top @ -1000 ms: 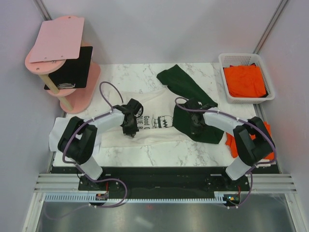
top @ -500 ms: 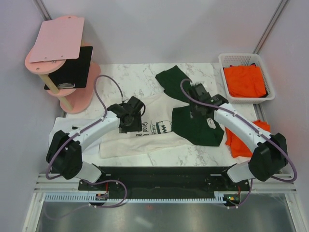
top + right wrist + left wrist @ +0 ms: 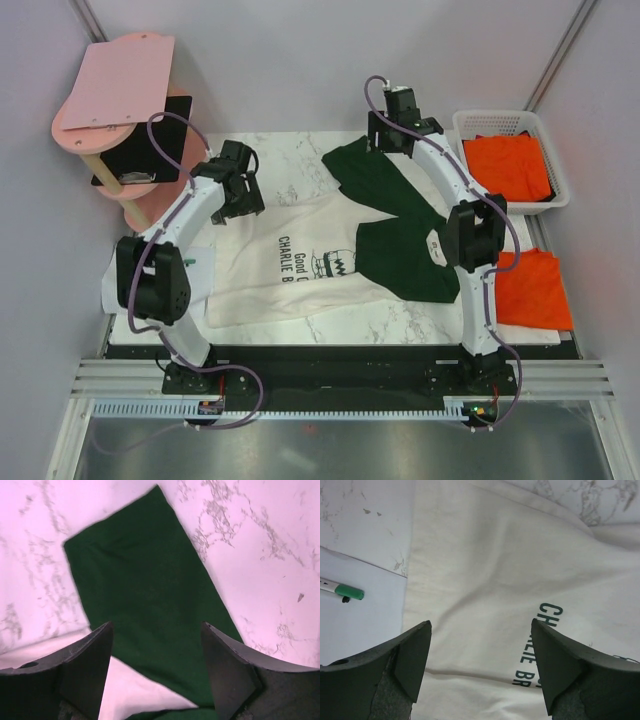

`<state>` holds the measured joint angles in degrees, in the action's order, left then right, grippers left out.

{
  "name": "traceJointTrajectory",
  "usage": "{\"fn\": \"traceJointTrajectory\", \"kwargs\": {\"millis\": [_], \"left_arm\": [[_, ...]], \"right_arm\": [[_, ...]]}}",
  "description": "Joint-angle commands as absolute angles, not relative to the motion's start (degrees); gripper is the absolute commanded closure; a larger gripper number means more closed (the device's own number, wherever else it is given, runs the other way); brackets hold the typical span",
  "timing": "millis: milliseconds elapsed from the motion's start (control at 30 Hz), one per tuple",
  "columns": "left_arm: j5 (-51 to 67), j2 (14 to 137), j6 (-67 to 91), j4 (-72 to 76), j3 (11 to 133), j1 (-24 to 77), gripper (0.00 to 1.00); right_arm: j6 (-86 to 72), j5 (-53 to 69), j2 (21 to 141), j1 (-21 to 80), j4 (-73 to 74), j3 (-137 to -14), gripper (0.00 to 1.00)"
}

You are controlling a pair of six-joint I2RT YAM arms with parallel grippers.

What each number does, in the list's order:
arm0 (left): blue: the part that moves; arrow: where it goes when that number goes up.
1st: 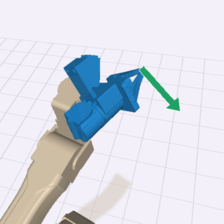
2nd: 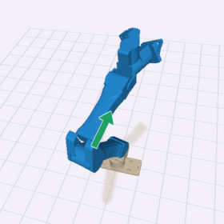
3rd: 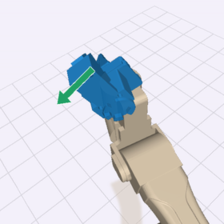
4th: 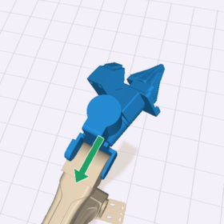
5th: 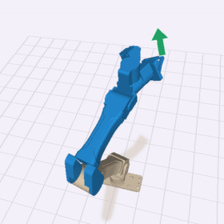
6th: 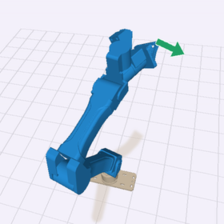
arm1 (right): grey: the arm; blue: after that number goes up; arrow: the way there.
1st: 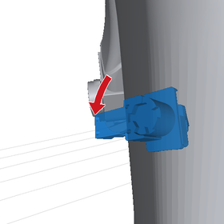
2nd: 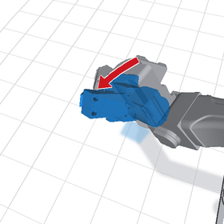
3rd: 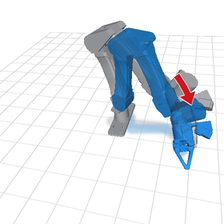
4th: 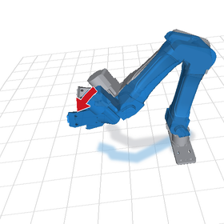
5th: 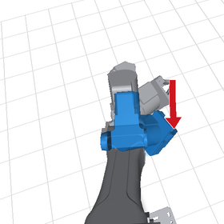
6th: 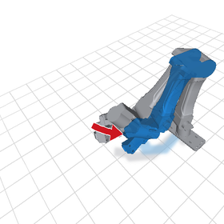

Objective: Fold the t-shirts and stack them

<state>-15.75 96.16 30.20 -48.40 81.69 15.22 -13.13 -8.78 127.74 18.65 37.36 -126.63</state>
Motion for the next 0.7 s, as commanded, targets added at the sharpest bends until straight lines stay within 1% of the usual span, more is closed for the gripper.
{"fn": "traceJointTrajectory", "kwargs": {"millis": [0, 167, 267, 400, 500, 667], "left_arm": [[-14.8, 100.6, 24.9, -49.6, 86.9, 13.8, 0.12], [-16.8, 106.2, 24.3, -50.0, 88.5, 13.1, 0.13], [-16.7, 107.8, 24.3, -50.3, 88.6, 13.1, 0.15], [-16.8, 108.7, 24.3, -50.3, 88.3, 13.1, 0.15], [-18.1, 109.0, 24.0, -50.5, 88.2, 13.1, 0.15], [-19.7, 109.8, 23.6, -51.0, 89.2, 13.0, 0.15]], "right_arm": [[-13.5, -0.1, 132.6, 13.2, 33.2, -130.5, 0.23], [-13.1, 3.7, 138.5, 10.6, 29.5, -132.4, 0.26], [-12.7, 5.7, 141.9, 9.8, 26.6, -133.7, 0.26], [-14.4, 11.5, 146.6, 8.5, 20.4, -136.0, 0.26], [-15.7, 12.9, 150.1, 8.4, 18.0, -138.9, 0.26], [-16.8, 13.3, 153.5, 8.4, 14.7, -139.7, 0.25]]}}
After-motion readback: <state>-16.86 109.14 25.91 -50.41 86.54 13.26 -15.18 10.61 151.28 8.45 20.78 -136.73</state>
